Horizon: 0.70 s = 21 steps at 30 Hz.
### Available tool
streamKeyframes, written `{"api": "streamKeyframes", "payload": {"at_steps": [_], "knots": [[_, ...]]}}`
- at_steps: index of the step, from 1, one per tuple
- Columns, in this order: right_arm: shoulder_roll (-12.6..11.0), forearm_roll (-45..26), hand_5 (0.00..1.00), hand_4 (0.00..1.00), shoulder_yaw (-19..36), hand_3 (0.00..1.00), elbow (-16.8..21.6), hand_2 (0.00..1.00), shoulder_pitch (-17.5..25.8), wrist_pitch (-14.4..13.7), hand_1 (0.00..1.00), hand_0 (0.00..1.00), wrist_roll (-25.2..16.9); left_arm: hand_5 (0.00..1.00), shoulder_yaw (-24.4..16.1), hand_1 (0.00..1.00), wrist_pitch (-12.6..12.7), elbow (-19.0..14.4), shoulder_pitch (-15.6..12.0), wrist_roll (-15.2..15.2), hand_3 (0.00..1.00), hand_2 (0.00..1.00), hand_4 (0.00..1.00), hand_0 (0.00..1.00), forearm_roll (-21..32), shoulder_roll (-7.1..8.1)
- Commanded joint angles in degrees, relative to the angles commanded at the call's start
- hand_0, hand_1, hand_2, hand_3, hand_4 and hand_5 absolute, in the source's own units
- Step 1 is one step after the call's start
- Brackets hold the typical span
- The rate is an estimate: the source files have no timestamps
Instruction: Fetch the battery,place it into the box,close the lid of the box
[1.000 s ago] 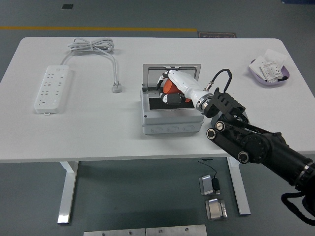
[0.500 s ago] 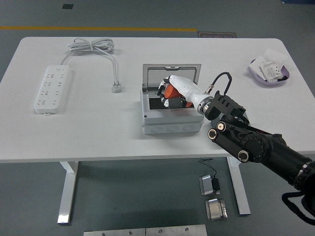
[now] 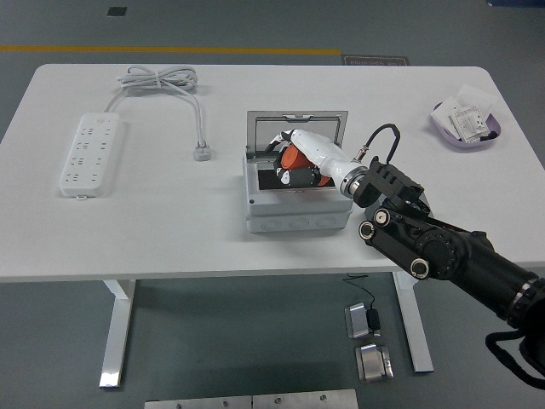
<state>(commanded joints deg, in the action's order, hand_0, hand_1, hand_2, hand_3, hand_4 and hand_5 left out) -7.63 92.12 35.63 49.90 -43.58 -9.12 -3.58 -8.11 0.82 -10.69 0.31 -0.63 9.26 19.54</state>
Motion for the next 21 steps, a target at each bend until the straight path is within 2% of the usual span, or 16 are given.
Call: {"api": "streamKeyframes", "payload": {"at_steps": [1,6,7,12,13,15,19,21], "knots": [[0.01,-0.05,0.373,0.688,0.03,0.78,0.01,0.682,0.01,0.1,0.701,0.785,-0.09,0.142,-0.03,0.689,0.01,-0.01,0.0,-0.01,0.684,0.658,0.748,0.646,-0.02,0.0],[0.0,-0.31,0.373,0.688,0.13,0.78,0.26,0.682,0.08,0.43,0.701,0.785,-0.34,0.142,0.04,0.689,0.05,-0.03,-0.03,0.0,0.684,0.658,0.748,0.646,-0.03,0.03],[-0.01,-0.38,0.474,0.772,0.15,0.819,0.33,0.713,0.1,0.46,0.727,0.85,-0.37,0.142,0.04,0.688,0.05,-0.03,-0.03,0.0,0.684,0.657,0.748,0.647,-0.07,0.03],[-0.06,-0.5,0.474,0.772,0.21,0.819,0.6,0.713,0.19,0.5,0.727,0.85,-0.42,0.142,-0.06,0.688,0.12,-0.07,-0.01,0.01,0.684,0.657,0.748,0.647,-0.36,0.04],[-0.08,-0.47,0.564,0.858,0.24,0.83,0.72,0.727,0.24,0.48,0.748,0.884,-0.38,0.142,-0.21,0.688,0.15,-0.09,-0.01,0.02,0.684,0.657,0.747,0.647,-0.57,0.03],[-0.18,-0.45,0.564,0.858,0.47,0.83,1.18,0.727,0.4,0.48,0.748,0.884,-0.24,0.142,-0.38,0.688,0.19,-0.11,0.0,0.04,0.684,0.657,0.747,0.647,-0.8,0.01],[-1.23,-1.02,0.56,0.864,2.57,0.83,4.5,0.731,1.38,1.58,0.75,0.889,0.89,0.14,-0.73,0.688,0.23,-0.16,-0.08,0.12,0.683,0.656,0.746,0.647,-1.11,-0.11],[-2.51,-1.77,0.56,0.864,4.67,0.83,7.25,0.731,2.24,3.41,0.75,0.889,2.19,0.14,-1.0,0.688,0.2,-0.19,-0.17,0.15,0.683,0.656,0.746,0.647,-1.28,-0.19]]}}
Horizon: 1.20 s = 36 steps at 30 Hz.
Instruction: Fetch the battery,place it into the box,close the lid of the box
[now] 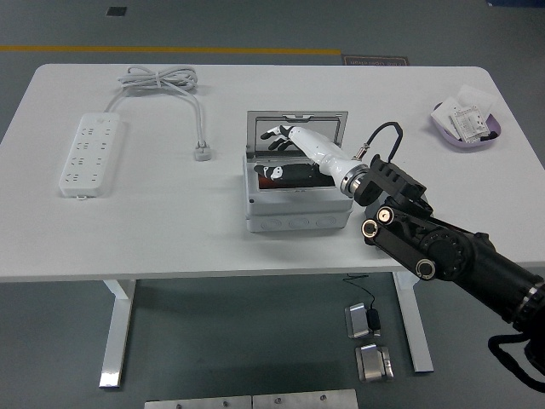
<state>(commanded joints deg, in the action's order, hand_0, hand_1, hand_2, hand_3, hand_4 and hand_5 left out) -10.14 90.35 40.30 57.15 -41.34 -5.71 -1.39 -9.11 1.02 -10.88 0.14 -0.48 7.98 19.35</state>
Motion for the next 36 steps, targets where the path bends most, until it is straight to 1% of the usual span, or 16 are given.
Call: {"api": "streamKeyframes", "payload": {"at_steps": [3,4,8,9,10,11,14,15,16,18,21,22,27,33,34,36], "knots": [[-1.91,-1.19,0.56,0.864,2.85,0.83,3.76,0.731,0.99,3.06,0.75,0.889,2.2,0.14,0.08,0.688,-0.09,0.01,-0.15,0.04,0.683,0.656,0.746,0.647,0.17,-0.13],[-2.61,-1.66,0.583,0.885,3.93,0.828,5.19,0.722,1.26,4.26,0.744,0.889,3.08,0.138,0.19,0.688,-0.12,0.01,-0.2,0.05,0.683,0.655,0.744,0.646,0.28,-0.19],[-4.75,-3.45,0.583,0.885,7.45,0.828,10.17,0.722,1.69,8.37,0.744,0.889,5.59,0.138,1.02,0.688,-0.16,0.03,-0.34,0.09,0.683,0.655,0.744,0.646,1.07,-0.34],[-5.15,-3.88,0.583,0.885,8.08,0.828,11.25,0.722,1.67,9.07,0.744,0.889,5.97,0.138,1.21,0.688,-0.17,0.04,-0.35,0.1,0.683,0.655,0.744,0.646,1.27,-0.35],[-5.62,-4.44,0.579,0.866,8.86,0.796,12.58,0.684,1.57,9.85,0.698,0.856,6.37,0.137,1.37,0.687,-0.18,0.03,-0.33,0.09,0.682,0.655,0.744,0.646,1.44,-0.36],[-5.9,-4.86,0.579,0.866,9.35,0.796,13.37,0.684,1.45,10.31,0.698,0.856,6.59,0.137,1.44,0.687,-0.19,0.03,-0.31,0.09,0.682,0.655,0.744,0.646,1.53,-0.36],[-6.4,-6.86,0.579,0.866,10.45,0.796,14.01,0.684,0.82,11.17,0.698,0.856,6.58,0.137,1.64,0.687,-0.21,0.01,-0.19,0.08,0.682,0.655,0.744,0.646,1.74,-0.31],[-6.43,-7.45,0.579,0.866,10.68,0.796,13.73,0.684,0.52,11.25,0.698,0.856,6.4,0.137,1.67,0.687,-0.21,0.0,-0.15,0.07,0.682,0.655,0.744,0.646,1.77,-0.28],[-6.38,-8.04,0.582,0.861,10.85,0.789,13.23,0.672,0.18,11.29,0.681,0.824,6.16,0.134,1.73,0.687,-0.21,-0.01,-0.1,0.06,0.683,0.655,0.743,0.646,1.83,-0.25],[-6.19,-9.25,0.582,0.861,10.96,0.789,11.7,0.672,-0.68,11.19,0.681,0.824,5.48,0.134,1.92,0.687,-0.21,-0.03,-0.01,0.06,0.683,0.655,0.743,0.646,1.98,-0.21],[-5.79,-11.12,0.582,0.861,10.7,0.789,8.5,0.672,-2.4,10.68,0.681,0.824,4.13,0.134,2.1,0.687,-0.21,-0.04,0.14,0.06,0.683,0.655,0.743,0.646,2.1,-0.17],[-5.67,-11.53,0.577,0.851,10.57,0.781,7.55,0.67,-2.91,10.47,0.673,0.805,3.74,0.128,2.14,0.687,-0.22,-0.04,0.17,0.05,0.683,0.654,0.744,0.646,2.13,-0.16],[-5.04,-13.12,0.577,0.851,9.48,0.781,2.25,0.67,-6.03,9.06,0.673,0.805,1.73,0.128,3.45,0.687,-0.23,0.06,0.13,0.06,0.683,0.654,0.744,0.646,3.2,-0.2],[-4.81,-14.19,0.577,0.845,8.39,0.784,-2.01,0.668,-8.92,8.06,0.666,0.795,0.32,0.125,3.8,0.687,-0.21,0.13,0.29,0.0,0.682,0.654,0.744,0.646,3.39,-0.03],[-4.78,-14.4,0.574,0.839,8.23,0.799,-2.65,0.682,-9.25,7.97,0.674,0.798,0.17,0.121,3.83,0.687,-0.21,0.13,0.34,0.0,0.683,0.653,0.742,0.646,3.39,0.01],[-4.69,-14.93,0.574,0.839,7.88,0.799,-3.99,0.682,-9.83,7.78,0.674,0.798,-0.14,0.121,3.96,0.687,-0.2,0.13,0.42,0.0,0.683,0.653,0.742,0.646,3.45,0.06]]}}
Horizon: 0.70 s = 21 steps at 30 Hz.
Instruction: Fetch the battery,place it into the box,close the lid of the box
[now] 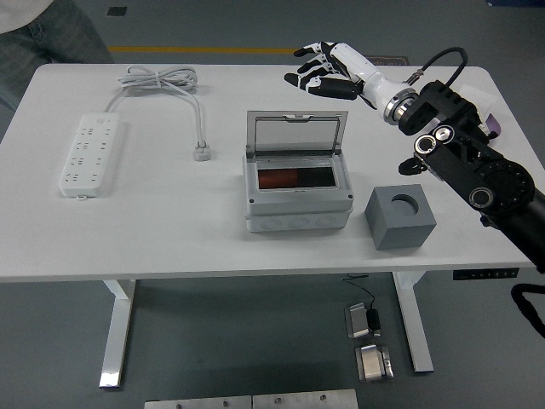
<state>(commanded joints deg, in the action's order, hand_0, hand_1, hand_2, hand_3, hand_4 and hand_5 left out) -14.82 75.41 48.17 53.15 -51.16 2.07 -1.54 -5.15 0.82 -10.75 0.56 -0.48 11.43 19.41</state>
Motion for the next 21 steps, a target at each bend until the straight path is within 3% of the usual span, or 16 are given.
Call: {"api": "streamKeyframes", "payload": {"at_steps": [12,21], "knots": [[2.08,-5.1,0.585,0.833,-6.17,0.801,-10.3,0.691,-3.03,-2.6,0.697,0.808,-3.56,0.12,0.72,0.687,0.03,-0.08,0.46,-0.04,0.683,0.653,0.742,0.645,0.32,0.52],[2.39,-7.72,0.59,0.828,-11.29,0.799,-13.16,0.696,-3.78,-3.19,0.705,0.812,-4.49,0.121,1.27,0.687,0.0,-0.02,0.87,-0.06,0.683,0.654,0.743,0.646,0.76,0.53]]}}
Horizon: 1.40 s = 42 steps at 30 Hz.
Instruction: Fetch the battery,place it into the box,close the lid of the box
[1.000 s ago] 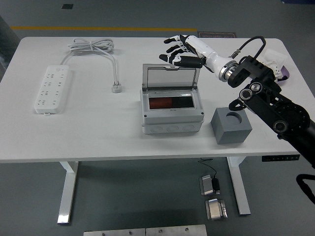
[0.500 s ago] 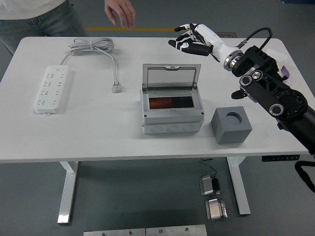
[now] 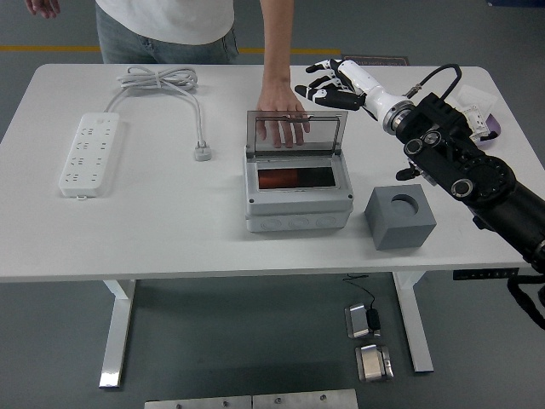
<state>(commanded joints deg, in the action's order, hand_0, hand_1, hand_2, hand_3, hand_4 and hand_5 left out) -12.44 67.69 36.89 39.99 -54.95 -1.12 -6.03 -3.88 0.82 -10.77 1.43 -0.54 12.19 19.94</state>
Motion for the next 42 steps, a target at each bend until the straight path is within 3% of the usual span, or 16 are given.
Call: {"api": "streamKeyframes", "payload": {"at_steps": [14,29,42], "knots": [[-3.85,1.28,0.597,0.815,-5.77,0.797,8.13,0.702,2.1,0.5,0.701,0.822,1.97,0.129,-0.97,0.687,0.03,0.06,-0.24,-0.04,0.684,0.654,0.746,0.646,-0.41,-0.35],[-9.04,4.17,0.607,0.811,-6.62,0.8,20.05,0.698,4.54,1.19,0.69,0.819,4.6,0.131,-1.81,0.687,0.09,0.11,-0.67,-0.06,0.684,0.655,0.746,0.647,-0.63,-0.58],[-12.09,6.33,0.608,0.801,-7.81,0.808,28.48,0.695,6.58,2.14,0.681,0.81,6.96,0.132,-2.32,0.687,0.16,0.13,-0.87,-0.09,0.683,0.655,0.746,0.647,-0.83,-0.72]]}}
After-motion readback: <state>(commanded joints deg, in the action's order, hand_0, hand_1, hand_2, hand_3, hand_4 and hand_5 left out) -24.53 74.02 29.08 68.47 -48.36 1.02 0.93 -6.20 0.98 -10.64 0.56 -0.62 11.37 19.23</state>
